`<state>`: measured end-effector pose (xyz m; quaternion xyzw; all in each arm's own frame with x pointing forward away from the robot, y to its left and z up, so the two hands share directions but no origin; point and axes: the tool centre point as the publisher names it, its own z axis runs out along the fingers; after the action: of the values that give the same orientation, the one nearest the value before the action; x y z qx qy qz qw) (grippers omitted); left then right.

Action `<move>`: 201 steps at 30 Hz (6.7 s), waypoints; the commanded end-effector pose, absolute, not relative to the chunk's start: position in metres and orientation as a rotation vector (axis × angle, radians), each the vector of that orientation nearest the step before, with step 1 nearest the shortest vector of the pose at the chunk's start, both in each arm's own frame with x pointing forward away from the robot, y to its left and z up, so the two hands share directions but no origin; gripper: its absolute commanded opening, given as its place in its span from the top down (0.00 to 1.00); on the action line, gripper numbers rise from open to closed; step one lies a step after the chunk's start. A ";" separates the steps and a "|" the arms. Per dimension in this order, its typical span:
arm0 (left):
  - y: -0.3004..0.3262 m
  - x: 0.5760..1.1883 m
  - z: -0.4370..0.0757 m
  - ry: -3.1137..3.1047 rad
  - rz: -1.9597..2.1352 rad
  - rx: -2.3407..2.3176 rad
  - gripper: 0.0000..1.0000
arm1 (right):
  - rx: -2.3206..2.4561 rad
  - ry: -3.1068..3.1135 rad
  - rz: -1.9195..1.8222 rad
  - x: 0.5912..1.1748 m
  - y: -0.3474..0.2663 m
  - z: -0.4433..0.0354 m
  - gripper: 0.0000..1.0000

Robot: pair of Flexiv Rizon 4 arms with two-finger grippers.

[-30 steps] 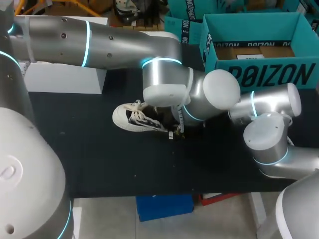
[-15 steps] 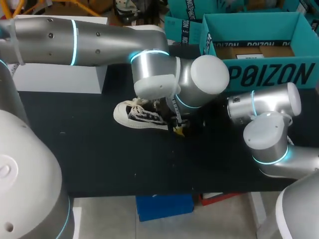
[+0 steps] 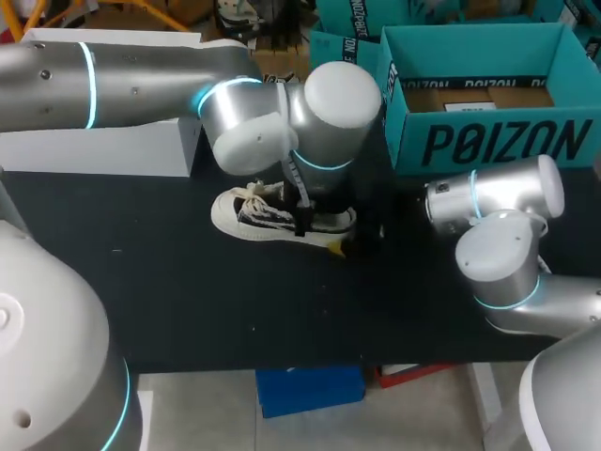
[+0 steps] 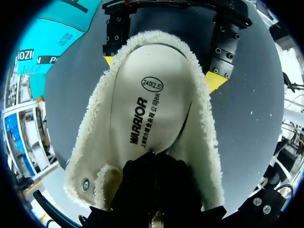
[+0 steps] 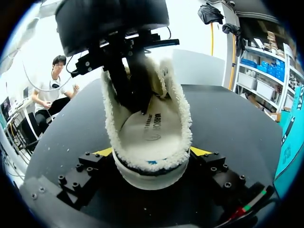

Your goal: Take the shoe out of the shoebox, open the shoe tongue, remove and reinsert the insole, then place the shoe into the shoebox

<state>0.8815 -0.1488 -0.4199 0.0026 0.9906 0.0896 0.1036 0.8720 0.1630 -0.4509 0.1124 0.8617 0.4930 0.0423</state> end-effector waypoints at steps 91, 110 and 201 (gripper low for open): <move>-0.128 0.832 -0.380 3.039 -0.142 0.082 1.00 | 0.348 2.640 1.502 0.871 0.164 -0.457 1.00; -0.128 0.838 -0.380 3.055 -0.170 0.080 1.00 | 0.348 2.640 1.502 0.871 0.164 -0.457 1.00; -0.245 0.889 -0.381 2.692 -0.283 0.323 0.78 | 0.348 2.640 1.502 0.871 0.164 -0.457 1.00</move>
<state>0.8849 -0.2502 -0.3764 0.1150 0.9670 -0.0986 0.2051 0.8698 0.1631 -0.4510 0.1122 0.8619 0.4928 0.0420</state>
